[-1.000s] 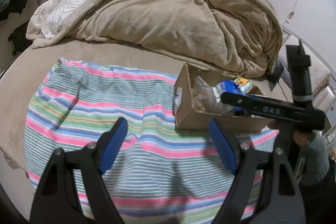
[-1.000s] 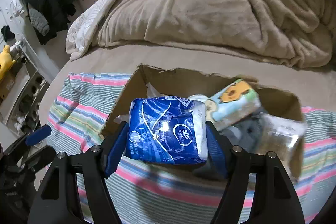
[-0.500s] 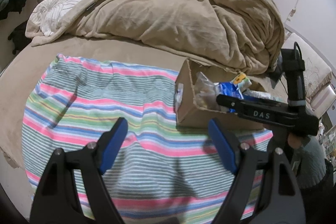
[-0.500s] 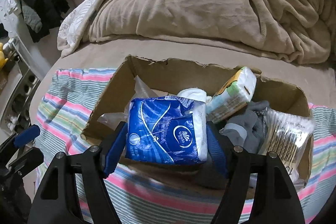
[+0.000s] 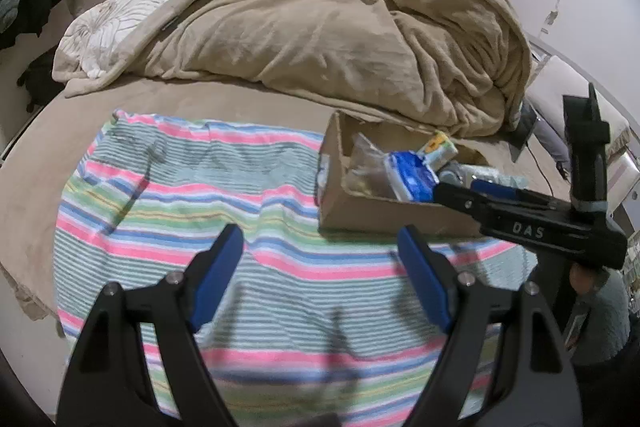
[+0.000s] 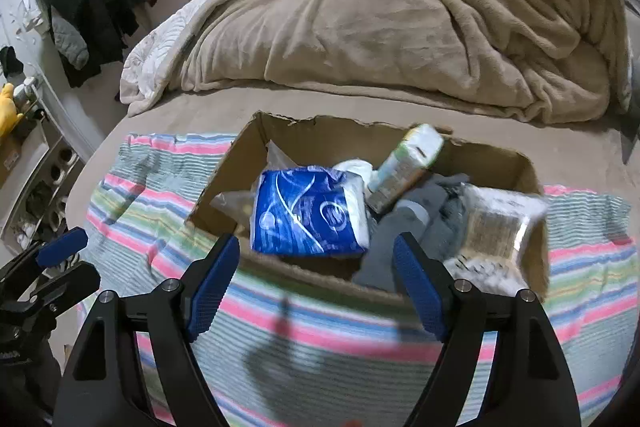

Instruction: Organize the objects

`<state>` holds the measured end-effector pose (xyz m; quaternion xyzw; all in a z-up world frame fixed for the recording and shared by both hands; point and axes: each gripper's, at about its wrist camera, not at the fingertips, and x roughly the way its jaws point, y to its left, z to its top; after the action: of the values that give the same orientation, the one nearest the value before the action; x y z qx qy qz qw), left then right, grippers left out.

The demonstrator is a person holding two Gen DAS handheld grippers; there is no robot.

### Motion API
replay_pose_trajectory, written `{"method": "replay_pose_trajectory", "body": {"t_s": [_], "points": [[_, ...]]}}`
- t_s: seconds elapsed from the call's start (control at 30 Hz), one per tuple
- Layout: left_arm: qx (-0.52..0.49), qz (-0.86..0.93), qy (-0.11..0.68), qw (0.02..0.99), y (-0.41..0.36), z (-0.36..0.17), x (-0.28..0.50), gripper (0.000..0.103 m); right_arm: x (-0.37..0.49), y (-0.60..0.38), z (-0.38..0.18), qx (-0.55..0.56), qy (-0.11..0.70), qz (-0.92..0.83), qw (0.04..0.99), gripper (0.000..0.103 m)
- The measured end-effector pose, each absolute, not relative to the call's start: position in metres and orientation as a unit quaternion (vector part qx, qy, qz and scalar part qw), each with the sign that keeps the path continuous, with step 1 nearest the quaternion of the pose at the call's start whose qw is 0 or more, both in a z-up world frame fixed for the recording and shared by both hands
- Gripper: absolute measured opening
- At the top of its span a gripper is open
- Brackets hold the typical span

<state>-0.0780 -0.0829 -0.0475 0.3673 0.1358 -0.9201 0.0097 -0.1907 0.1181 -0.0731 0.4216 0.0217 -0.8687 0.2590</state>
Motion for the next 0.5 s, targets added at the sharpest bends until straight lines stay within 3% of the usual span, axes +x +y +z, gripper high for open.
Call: {"method": "replay_pose_trajectory", "body": {"t_s": [0.5], "points": [[0.372,-0.919,0.130,-0.001,-0.048,-0.035,-0.043,0.081,-0.125,0.157,-0.042,0.401,0.018,-0.879,0.258,0.082]]}}
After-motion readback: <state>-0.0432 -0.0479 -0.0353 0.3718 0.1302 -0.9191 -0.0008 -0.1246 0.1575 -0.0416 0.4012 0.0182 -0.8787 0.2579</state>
